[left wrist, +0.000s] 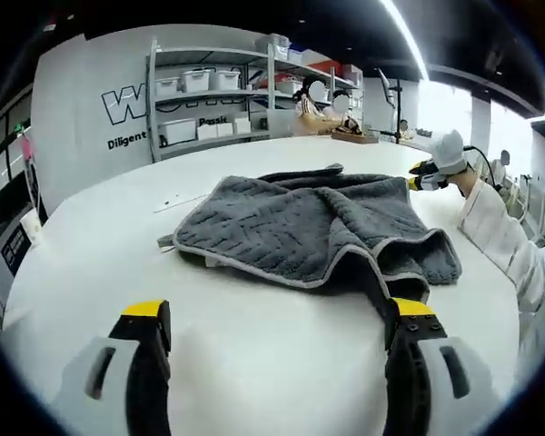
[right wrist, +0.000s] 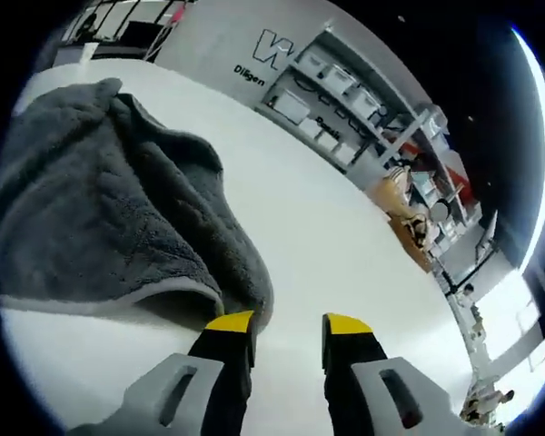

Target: Open the folded towel by lifting each exposed corner and separating the folded layers until the towel lies flat within the target outline without major curled edges

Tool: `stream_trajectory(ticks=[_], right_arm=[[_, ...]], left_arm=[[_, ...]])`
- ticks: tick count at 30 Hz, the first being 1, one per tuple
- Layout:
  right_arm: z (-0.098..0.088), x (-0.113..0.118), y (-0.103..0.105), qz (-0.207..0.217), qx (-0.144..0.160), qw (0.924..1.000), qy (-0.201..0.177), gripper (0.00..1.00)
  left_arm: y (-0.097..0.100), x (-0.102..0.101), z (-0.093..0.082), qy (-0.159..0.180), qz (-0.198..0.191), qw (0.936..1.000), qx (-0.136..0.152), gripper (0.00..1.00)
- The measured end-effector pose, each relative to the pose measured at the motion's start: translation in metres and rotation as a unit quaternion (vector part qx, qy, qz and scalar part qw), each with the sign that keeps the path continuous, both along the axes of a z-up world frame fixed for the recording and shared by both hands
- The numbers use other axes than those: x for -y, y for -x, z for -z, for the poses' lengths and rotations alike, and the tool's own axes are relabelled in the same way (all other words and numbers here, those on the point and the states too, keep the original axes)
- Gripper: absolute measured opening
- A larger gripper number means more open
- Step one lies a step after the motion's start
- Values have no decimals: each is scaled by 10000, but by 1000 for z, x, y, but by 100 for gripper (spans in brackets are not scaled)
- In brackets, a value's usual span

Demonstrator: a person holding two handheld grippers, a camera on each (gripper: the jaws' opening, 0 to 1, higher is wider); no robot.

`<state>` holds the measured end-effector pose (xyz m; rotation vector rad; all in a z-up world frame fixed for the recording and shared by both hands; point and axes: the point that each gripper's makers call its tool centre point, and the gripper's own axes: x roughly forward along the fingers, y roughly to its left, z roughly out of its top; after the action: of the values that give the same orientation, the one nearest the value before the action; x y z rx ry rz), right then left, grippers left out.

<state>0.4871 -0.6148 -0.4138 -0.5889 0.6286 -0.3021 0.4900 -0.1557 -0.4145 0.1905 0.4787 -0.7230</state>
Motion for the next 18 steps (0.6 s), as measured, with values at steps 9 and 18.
stream_trajectory(ticks=[9,18], right_arm=[[-28,5,7,329,558,9979,-1,93],[-30,1,12,267,549,9976,-332,99]], left_arm=[[3,7,-5,190,121,9997,5,96],[7,14,-5,315,244,9992,-47,91]])
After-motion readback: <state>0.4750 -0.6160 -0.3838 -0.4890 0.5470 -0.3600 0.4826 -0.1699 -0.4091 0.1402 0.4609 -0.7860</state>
